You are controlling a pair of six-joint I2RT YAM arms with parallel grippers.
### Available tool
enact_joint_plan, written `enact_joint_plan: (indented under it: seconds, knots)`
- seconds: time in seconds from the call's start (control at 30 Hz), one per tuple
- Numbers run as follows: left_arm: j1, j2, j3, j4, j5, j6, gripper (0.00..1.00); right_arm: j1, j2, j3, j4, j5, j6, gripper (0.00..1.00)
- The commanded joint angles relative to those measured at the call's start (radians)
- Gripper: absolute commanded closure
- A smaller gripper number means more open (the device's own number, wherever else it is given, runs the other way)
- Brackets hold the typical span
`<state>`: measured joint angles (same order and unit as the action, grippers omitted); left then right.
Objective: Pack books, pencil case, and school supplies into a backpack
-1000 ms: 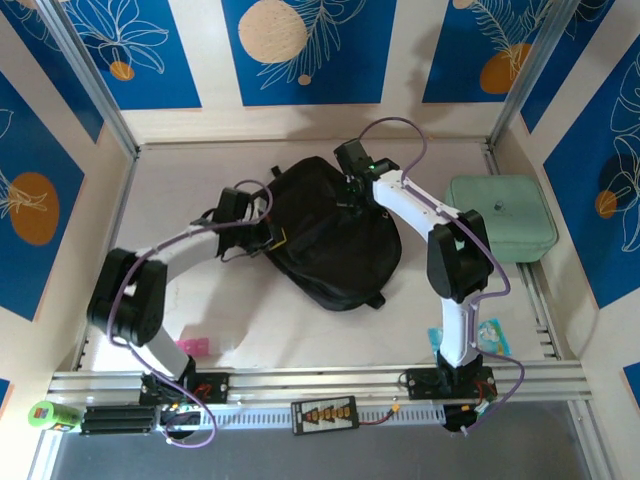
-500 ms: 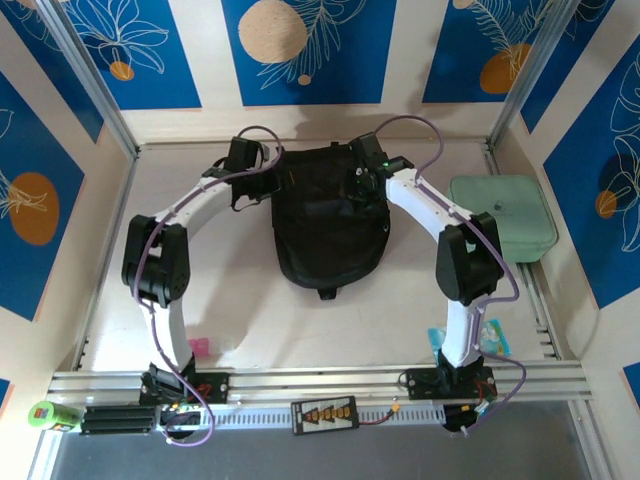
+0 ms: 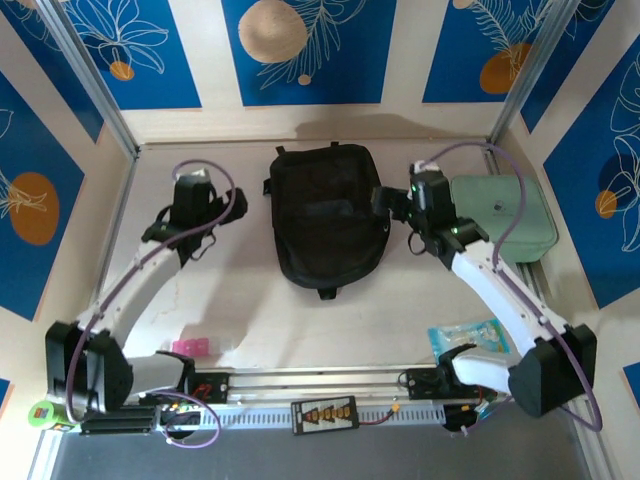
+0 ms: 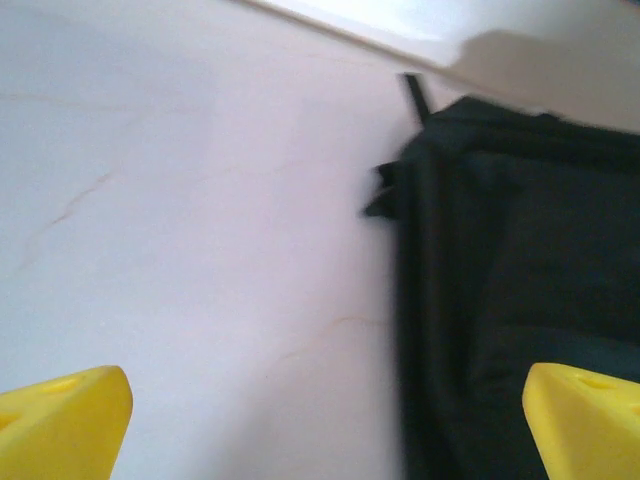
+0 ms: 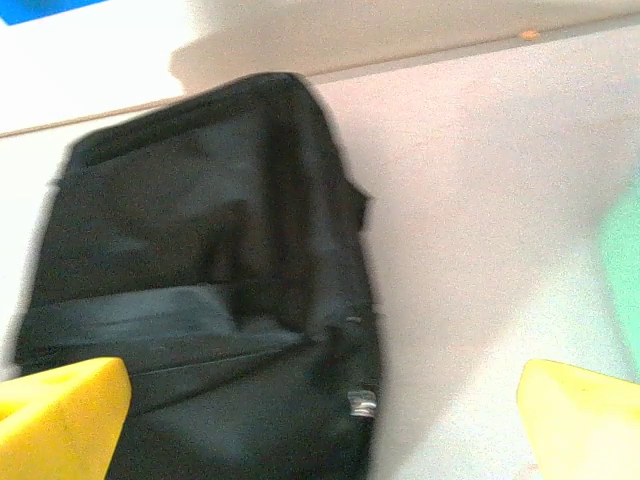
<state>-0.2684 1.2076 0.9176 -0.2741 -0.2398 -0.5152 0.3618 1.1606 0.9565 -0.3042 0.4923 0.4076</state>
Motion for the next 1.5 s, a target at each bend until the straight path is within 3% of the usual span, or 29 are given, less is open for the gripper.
enact_joint_plan:
  seconds: [0.0,0.1,0.23,0.3,0.43,0.67,0.8,0.97,1.3,1.47]
  knots:
    - [0.034,-0.085,-0.157,0.064,-0.266,0.023,0.0,-0.042,-0.056,-0.159,0.174,0.175,-0.051,0.01]
    - [0.072,-0.166,-0.268,0.096,-0.336,0.012,0.0,-0.085,-0.098,-0.284,0.26,0.194,-0.075,0.01]
    - [0.08,-0.221,-0.398,0.238,-0.38,0.131,0.0,-0.15,-0.1,-0.376,0.32,0.14,-0.129,0.01]
    - [0.081,-0.213,-0.469,0.371,-0.36,0.256,0.0,-0.165,-0.11,-0.439,0.406,0.118,-0.201,0.01]
    - [0.096,-0.178,-0.521,0.528,-0.343,0.378,0.0,-0.188,-0.135,-0.607,0.716,-0.004,-0.305,0.01]
    - [0.112,-0.083,-0.63,0.885,-0.203,0.543,0.01,-0.242,-0.059,-0.669,0.901,-0.136,-0.321,0.01]
    - [0.129,0.024,-0.699,1.141,-0.098,0.56,0.01,-0.314,0.011,-0.677,0.996,-0.262,-0.301,0.01]
    - [0.159,0.105,-0.702,1.262,-0.011,0.565,0.01,-0.335,0.085,-0.67,1.061,-0.374,-0.326,0.01]
    - [0.224,0.309,-0.697,1.463,0.172,0.519,0.0,-0.325,0.243,-0.63,1.173,-0.417,-0.358,0.01]
    - [0.225,0.37,-0.693,1.515,0.181,0.523,0.0,-0.318,0.35,-0.624,1.258,-0.394,-0.36,0.01]
